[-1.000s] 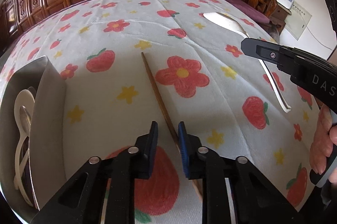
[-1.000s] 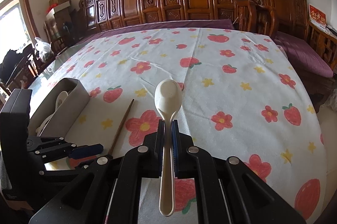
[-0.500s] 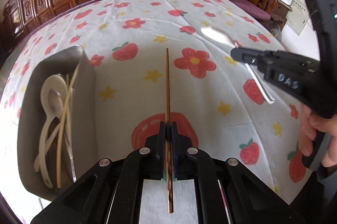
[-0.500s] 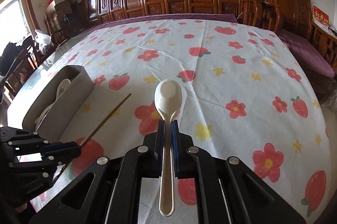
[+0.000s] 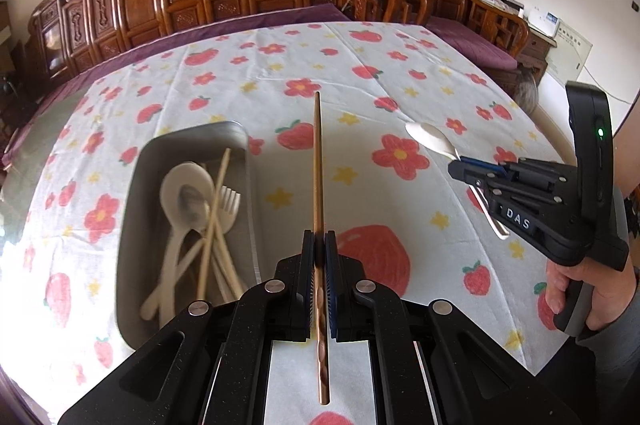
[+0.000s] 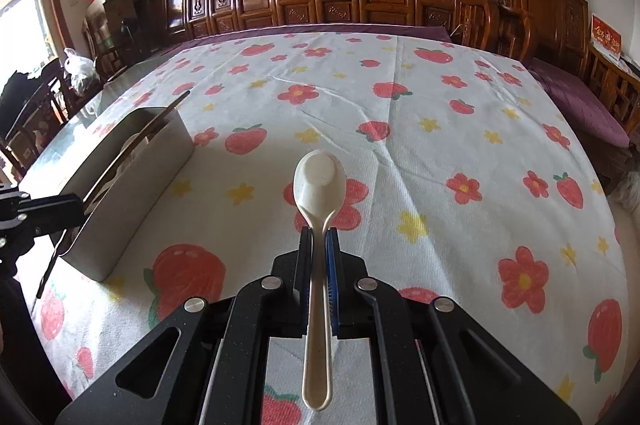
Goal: Organize utensils
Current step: 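Carry the chopstick into the tray and open the left tool while the right holds the spoon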
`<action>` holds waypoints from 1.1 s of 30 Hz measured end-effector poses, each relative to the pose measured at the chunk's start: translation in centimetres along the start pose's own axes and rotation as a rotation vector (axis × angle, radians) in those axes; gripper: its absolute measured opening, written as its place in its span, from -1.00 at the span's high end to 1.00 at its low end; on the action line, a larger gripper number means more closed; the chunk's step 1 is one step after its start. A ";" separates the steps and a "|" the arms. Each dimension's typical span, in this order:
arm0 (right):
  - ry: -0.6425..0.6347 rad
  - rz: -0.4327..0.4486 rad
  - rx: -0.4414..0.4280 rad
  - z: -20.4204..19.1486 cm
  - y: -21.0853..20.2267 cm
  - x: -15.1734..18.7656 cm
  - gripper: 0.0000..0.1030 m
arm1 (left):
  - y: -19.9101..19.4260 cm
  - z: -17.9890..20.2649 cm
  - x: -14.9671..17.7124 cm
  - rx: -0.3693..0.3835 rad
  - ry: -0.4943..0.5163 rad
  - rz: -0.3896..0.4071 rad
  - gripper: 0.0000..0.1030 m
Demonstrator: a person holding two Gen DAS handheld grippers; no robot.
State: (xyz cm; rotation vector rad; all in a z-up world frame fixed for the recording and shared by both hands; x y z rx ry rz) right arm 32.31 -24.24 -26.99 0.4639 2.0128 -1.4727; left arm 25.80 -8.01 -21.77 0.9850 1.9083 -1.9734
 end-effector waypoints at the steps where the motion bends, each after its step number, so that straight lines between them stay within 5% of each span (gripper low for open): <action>1: -0.006 0.003 -0.003 -0.3 -0.1 0.0 0.84 | -0.2 -0.5 0.0 -0.006 -0.003 0.003 0.92; 14: -0.046 0.033 -0.084 -4.0 -1.8 -0.7 0.84 | -1.1 -5.5 -1.0 -0.077 -0.034 0.013 0.92; 33: -0.065 0.012 -0.116 -5.4 -0.9 -0.4 0.84 | 4.5 -11.0 2.6 -0.096 -0.082 -0.084 0.92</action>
Point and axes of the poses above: each gripper's, at about its wrist camera, not at the fingertips, and y roughly the way its jaws point, z to its right, x to its underside, the point moved 7 cm from there along y, roughly the way its jaws point, and after that the axes turned 8 degrees about y, right-handed, at the moved point
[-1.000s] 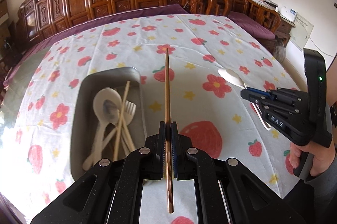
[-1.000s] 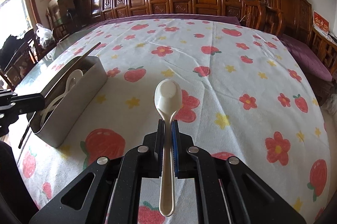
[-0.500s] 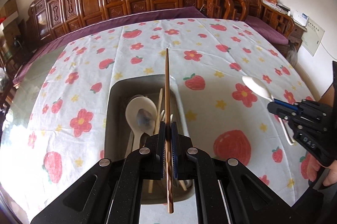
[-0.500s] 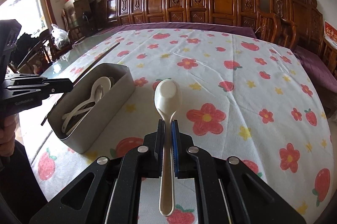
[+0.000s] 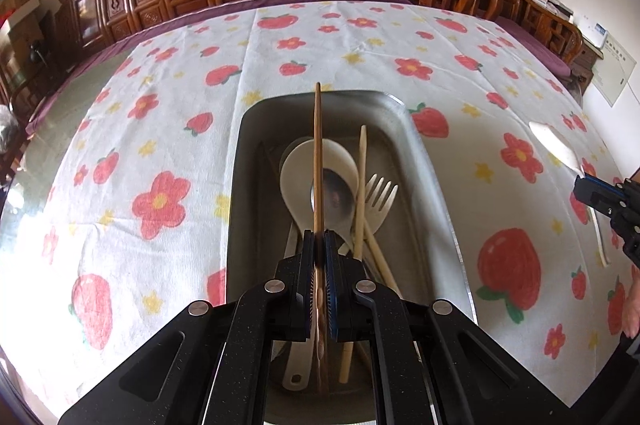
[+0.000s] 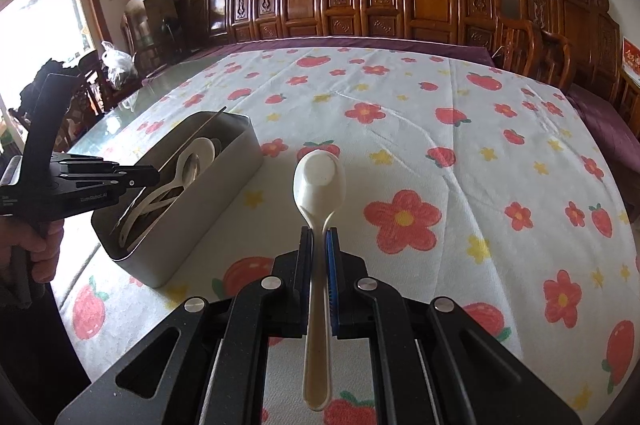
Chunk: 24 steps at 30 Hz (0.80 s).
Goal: Organize utensils
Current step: 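Carry the chopstick into the tray and open the left tool while the right holds the spoon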
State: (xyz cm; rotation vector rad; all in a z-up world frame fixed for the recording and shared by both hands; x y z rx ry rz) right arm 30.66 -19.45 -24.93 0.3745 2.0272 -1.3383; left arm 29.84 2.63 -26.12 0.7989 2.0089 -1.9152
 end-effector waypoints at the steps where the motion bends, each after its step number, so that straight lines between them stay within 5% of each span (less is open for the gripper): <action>1: -0.002 -0.001 -0.001 -0.1 0.1 0.0 0.84 | 0.1 -0.1 0.2 0.002 -0.001 -0.001 0.92; 24: -0.022 0.000 -0.008 -1.1 0.2 0.1 0.84 | -0.2 0.2 1.0 0.037 0.044 -0.015 0.91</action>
Point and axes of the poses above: each gripper's, at about its wrist camera, not at the fingertips, and y roughly the way its jaws point, z to its right, x to its underside, the point moved 7 cm from there along y, roughly the way its jaws point, and after that the axes turned 8 degrees about y, right-handed, at the moved point
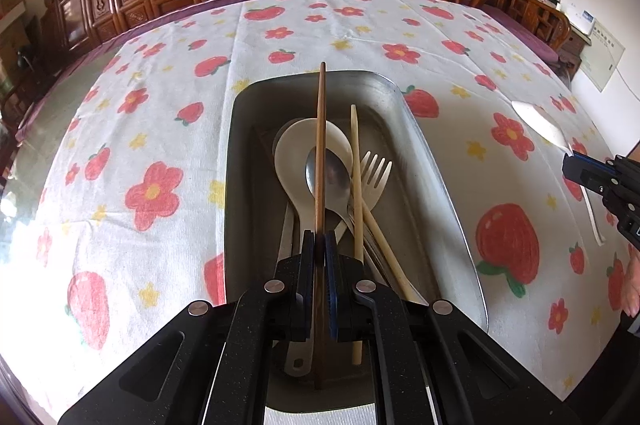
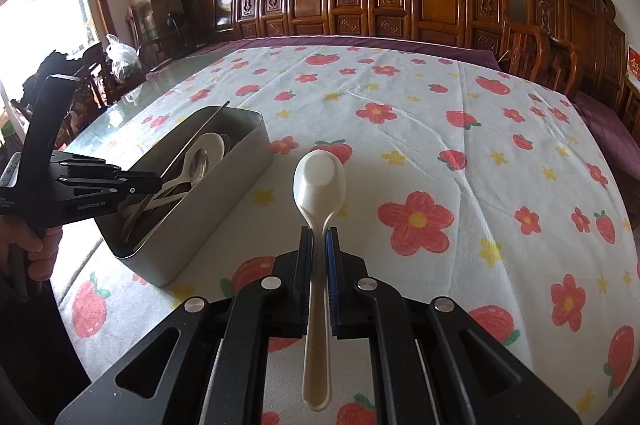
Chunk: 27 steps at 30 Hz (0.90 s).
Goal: Organize utensils
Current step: 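Carry the chopstick into the tray and open the left tool while the right holds the spoon, then lower the white plastic spoon into the tray and open the right tool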
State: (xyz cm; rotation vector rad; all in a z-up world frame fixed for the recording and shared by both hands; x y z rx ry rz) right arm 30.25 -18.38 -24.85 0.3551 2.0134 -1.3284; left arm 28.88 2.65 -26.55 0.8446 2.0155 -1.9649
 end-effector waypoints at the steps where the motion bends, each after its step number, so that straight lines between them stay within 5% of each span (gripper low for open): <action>1: -0.001 0.002 0.000 -0.1 -0.2 0.0 0.84 | 0.0 0.0 0.0 -0.002 0.000 0.001 0.91; 6: -0.004 0.011 -0.025 -1.6 -0.9 0.1 0.84 | -0.8 -0.5 -0.1 -0.013 -0.010 0.030 0.63; 27: -0.005 -0.016 -0.111 -12.1 2.4 -2.7 0.84 | -4.7 -5.8 0.8 -0.064 -0.097 0.176 0.51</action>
Point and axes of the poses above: each gripper's, at about its wrist camera, not at the fingertips, and y roughly the way its jaws point, z to its right, x to its underside, the point moved 7 cm from there along y, roughly the way its jaws point, and after that the axes turned 8 degrees about y, right-handed, at the moved point
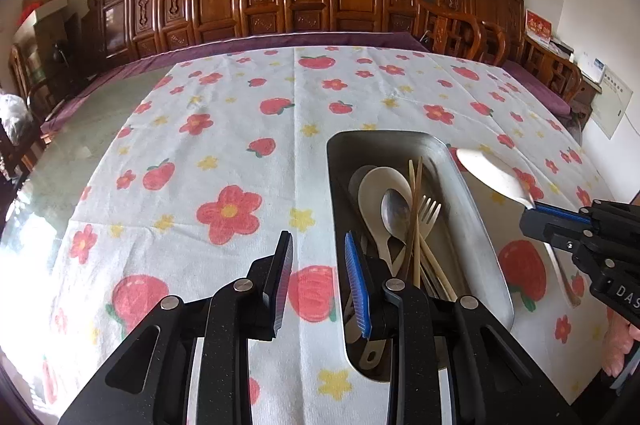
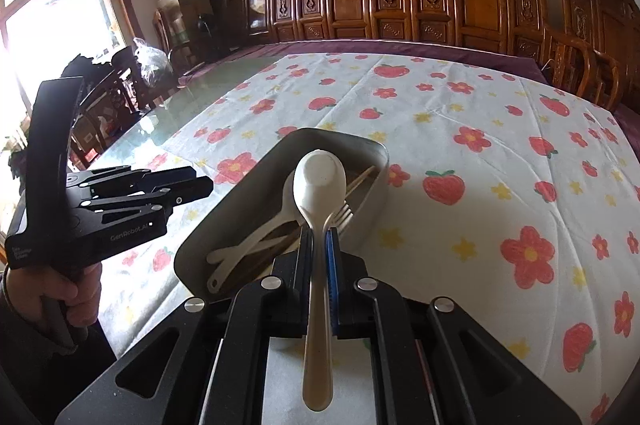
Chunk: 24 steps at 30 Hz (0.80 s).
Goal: Organize utensils
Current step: 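Lower the white plastic spoon into the tray and open the right tool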
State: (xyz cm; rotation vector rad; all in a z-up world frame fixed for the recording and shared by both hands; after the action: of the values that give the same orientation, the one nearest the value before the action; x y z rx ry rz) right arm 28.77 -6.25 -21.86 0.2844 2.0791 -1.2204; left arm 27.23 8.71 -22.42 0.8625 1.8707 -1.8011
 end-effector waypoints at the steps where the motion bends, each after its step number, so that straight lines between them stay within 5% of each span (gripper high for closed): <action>1: -0.002 -0.002 -0.002 -0.5 0.5 -0.3 0.84 | -0.1 -0.3 0.0 0.001 -0.005 0.003 0.51; 24: 0.127 -0.090 0.031 -2.1 8.8 -1.6 0.84 | -0.4 -3.9 -0.2 -0.020 -0.080 0.011 0.51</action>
State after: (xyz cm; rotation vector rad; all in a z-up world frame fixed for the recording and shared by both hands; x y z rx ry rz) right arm 33.43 0.43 -26.08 0.2924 2.2037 -1.3196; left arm 27.63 12.56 -21.64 0.7812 1.8275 -1.7802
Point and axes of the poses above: each gripper's, at about its wrist camera, not at the fingertips, and y roughly the way its jaws point, z to its right, x to its underside, the point moved 7 cm from there along y, roughly the way its jaws point, and after that the axes turned 8 degrees about y, right-handed, at the moved point
